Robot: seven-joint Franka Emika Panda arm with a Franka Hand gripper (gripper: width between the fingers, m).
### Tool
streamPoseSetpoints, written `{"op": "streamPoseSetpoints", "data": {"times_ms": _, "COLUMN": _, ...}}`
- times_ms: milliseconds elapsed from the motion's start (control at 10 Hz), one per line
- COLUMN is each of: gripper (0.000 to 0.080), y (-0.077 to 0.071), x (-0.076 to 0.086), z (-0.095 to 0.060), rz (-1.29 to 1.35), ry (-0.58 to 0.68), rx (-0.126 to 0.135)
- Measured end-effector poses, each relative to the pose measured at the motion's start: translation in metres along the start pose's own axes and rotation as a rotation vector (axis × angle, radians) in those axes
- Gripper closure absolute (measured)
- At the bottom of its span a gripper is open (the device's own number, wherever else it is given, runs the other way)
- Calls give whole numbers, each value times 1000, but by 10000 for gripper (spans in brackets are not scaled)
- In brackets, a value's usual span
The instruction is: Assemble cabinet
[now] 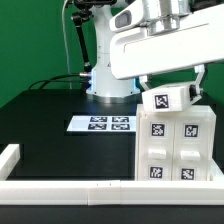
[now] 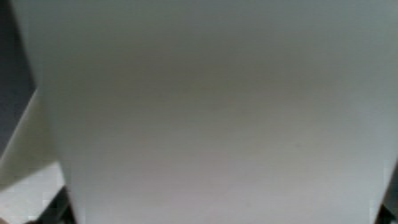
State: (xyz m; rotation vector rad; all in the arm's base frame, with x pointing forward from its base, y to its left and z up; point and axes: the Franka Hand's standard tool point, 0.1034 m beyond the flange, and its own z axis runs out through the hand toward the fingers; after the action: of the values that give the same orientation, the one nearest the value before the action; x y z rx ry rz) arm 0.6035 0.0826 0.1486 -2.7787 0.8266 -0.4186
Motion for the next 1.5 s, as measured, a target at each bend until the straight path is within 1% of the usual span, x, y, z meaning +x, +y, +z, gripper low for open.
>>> {"op": "streamPoseSetpoints", "data": {"times_ms": 200, "gripper": 241, "y": -1, "x": -1, "z": 0, "rz": 154, "ry": -16, "rx": 2}}
{"op": "streamPoseSetpoints", "data": {"times_ms": 400, "gripper": 241, "y": -5, "x": -3, "z": -1, "rz": 267, "ry": -40, "rx": -7}}
{"op": "streamPoseSetpoints", "data": {"times_ms": 600, "gripper": 244, "y": -2, "x": -4, "z": 0, "rz": 463, "ry": -55, "rx": -9}}
{"op": "streamPoseSetpoints", "data": {"times_ms": 700, "gripper": 246, "y": 0, "x": -4, "z": 1, "rz": 509, "ry": -59, "rx": -11}}
{"op": "streamPoseSetpoints", "data": {"times_ms": 1000, "gripper": 246, "y": 3, "x": -3, "z": 1, "rz": 743, "ry": -94, "rx": -6}}
{"op": "streamPoseSetpoints", "data": {"times_ms": 1200, "gripper": 247, "y": 4, "x": -3, "z": 1, "rz": 794, "ry": -96, "rx": 3}}
{"op": "streamPoseSetpoints", "data": {"times_ms": 1300, "gripper": 170, "y": 3, "x": -3, "z": 1, "rz": 808, "ry": -98, "rx": 3}}
{"op": "streamPoseSetpoints", "data": {"times_ms": 1400, "gripper": 170, "y": 3, "x": -3, "z": 1, "rz": 783, "ry": -96, "rx": 5}}
{"op": "streamPoseSetpoints", "data": {"times_ms": 1500, "gripper": 59, "y": 1, "x": -4, "z": 1, "rz": 741, "ry": -95, "rx": 11}}
